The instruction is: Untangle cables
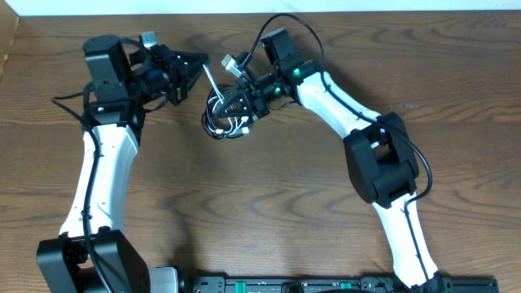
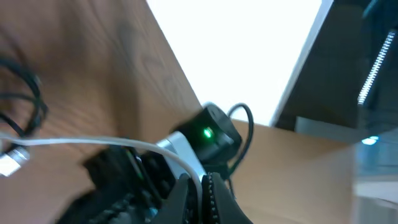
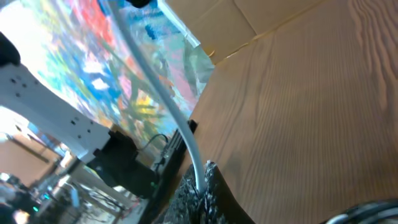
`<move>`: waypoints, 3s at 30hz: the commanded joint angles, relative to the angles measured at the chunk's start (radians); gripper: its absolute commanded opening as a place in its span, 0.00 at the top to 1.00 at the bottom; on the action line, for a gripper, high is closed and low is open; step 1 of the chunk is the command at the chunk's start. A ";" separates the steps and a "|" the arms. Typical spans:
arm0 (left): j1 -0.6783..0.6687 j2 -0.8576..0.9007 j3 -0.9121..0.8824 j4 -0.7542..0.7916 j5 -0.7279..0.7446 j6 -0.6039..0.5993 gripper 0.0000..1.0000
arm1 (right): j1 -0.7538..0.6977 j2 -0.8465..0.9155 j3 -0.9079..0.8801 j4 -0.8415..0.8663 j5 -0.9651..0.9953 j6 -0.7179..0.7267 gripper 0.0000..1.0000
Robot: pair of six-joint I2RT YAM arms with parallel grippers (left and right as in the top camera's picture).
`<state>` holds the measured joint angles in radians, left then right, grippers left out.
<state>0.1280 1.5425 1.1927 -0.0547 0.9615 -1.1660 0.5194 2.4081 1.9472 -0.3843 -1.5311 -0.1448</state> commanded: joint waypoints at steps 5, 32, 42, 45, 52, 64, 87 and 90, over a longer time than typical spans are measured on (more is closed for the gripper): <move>-0.001 -0.014 0.022 -0.158 -0.205 0.304 0.92 | -0.080 -0.003 0.002 -0.176 0.265 0.114 0.99; -0.139 0.048 -0.006 -0.314 -0.451 0.612 0.71 | -0.132 -0.063 0.003 -0.349 0.385 0.106 0.99; -0.139 0.081 -0.006 -0.490 -0.739 0.612 0.64 | -0.238 -0.065 0.003 -0.457 0.535 0.108 0.99; -0.139 0.130 -0.007 -0.495 -0.738 0.612 0.64 | -0.253 -0.065 0.002 -0.493 0.692 0.140 0.99; -0.139 0.271 -0.007 -0.485 -0.577 0.613 0.64 | -0.257 -0.065 0.002 -0.508 0.850 0.175 0.99; -0.154 0.372 -0.007 -0.453 -0.543 0.505 0.71 | -0.217 -0.065 0.002 -0.509 0.898 0.174 0.99; -0.163 0.279 0.012 -0.369 -0.344 0.584 0.93 | -0.212 -0.065 0.002 -0.550 1.032 0.121 0.99; -0.163 0.219 0.012 -0.366 -0.332 0.586 0.93 | -0.212 -0.065 0.002 -0.552 1.032 0.120 0.99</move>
<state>-0.0387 1.8599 1.1896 -0.4255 0.5514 -0.6197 0.3019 2.3886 1.9476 -0.9321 -0.5148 -0.0074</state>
